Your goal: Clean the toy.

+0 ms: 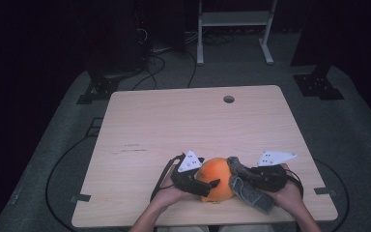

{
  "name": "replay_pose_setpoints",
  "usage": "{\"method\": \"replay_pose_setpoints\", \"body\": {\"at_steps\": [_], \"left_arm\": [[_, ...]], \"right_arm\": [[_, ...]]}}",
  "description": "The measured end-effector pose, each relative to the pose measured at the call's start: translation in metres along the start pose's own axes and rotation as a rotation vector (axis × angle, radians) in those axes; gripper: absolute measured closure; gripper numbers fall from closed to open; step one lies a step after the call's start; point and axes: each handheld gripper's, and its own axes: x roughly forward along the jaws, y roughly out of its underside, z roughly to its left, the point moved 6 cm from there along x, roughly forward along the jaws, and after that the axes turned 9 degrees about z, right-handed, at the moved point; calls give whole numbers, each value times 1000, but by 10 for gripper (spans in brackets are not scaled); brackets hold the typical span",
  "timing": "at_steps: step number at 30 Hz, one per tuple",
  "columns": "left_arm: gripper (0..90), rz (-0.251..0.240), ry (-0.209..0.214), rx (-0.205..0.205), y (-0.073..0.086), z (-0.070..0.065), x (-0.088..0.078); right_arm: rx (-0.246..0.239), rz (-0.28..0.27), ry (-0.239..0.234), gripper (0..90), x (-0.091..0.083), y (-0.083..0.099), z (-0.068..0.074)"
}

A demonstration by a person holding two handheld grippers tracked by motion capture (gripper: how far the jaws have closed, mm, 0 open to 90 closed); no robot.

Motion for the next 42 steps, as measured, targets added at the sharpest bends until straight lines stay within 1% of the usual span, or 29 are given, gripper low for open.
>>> {"method": "replay_pose_setpoints", "body": {"at_steps": [1,2,5,7,8,10,11,12,13,14,15,17,18,20,21,22,23,24,25,26,28,29,30,32,35,37,39,41,42], "left_arm": [[85,14,20,-27,1,-1,4],[108,15,31,-29,2,-2,6],[269,-25,-8,46,-1,-8,4],[334,-81,-44,139,-7,-13,-1],[353,-113,-68,206,-10,-17,-4],[369,-152,-118,339,-15,-23,-7],[368,-154,-126,368,-16,-23,-7],[363,-146,-126,378,-14,-20,-6],[351,-118,-121,373,-11,-13,-4],[308,-95,-109,339,-7,-8,-1],[257,-98,-84,280,-5,-3,-1],[152,-83,-51,184,-5,3,-4],[113,-78,-46,155,-6,3,-5],[102,-77,-54,141,-9,1,-8],[126,-52,-65,141,-9,0,-7],[160,-25,-79,165,-6,0,-6],[223,-29,-78,195,-4,-1,-6],[266,-31,-77,197,-2,-2,-6],[295,-31,-87,209,-1,-3,-6],[323,-31,-101,224,0,-3,-6],[348,-39,-86,240,2,-4,-7],[353,-42,-74,266,2,-6,-6],[355,-45,-63,277,2,-8,-5],[353,-40,-67,298,2,-10,-5],[348,-28,-55,307,3,-8,-6],[348,-29,-51,291,4,-5,-8],[346,-36,-43,279,5,-3,-9],[342,-39,-42,276,6,-3,-9],[342,-40,-42,278,6,-3,-9]], "right_arm": [[-4,3,3,754,-1,1,1],[-3,5,4,754,-1,3,1],[10,8,4,754,-4,5,-3],[19,-12,7,754,-10,4,-5],[22,-28,7,755,-14,2,-5],[42,-100,-4,755,-22,-5,-7],[57,-127,-7,755,-25,-9,-9],[65,-137,-2,755,-24,-11,-10],[65,-130,1,754,-20,-11,-12],[64,-99,1,754,-12,-9,-13],[61,-60,12,755,-4,-5,-13],[53,-38,5,756,8,-4,-8],[47,-40,1,756,10,-6,-4],[12,-46,-9,756,11,-12,9],[-9,-52,-21,756,11,-13,16],[-31,-48,-28,755,12,-14,22],[-45,-38,-19,755,11,-13,26],[-52,-26,-16,755,9,-11,25],[-52,-27,-19,755,8,-9,22],[-33,-26,-14,756,4,-7,17],[10,-46,25,757,-2,-6,4],[28,-77,15,757,-6,-8,2],[32,-108,11,757,-9,-13,3],[11,-120,1,756,-8,-19,8],[-19,-85,-16,754,5,-18,14],[-1,-75,-37,754,6,-14,10],[7,-22,8,755,9,-4,1],[45,13,6,756,11,7,-7],[54,24,17,756,9,11,-10]]}}
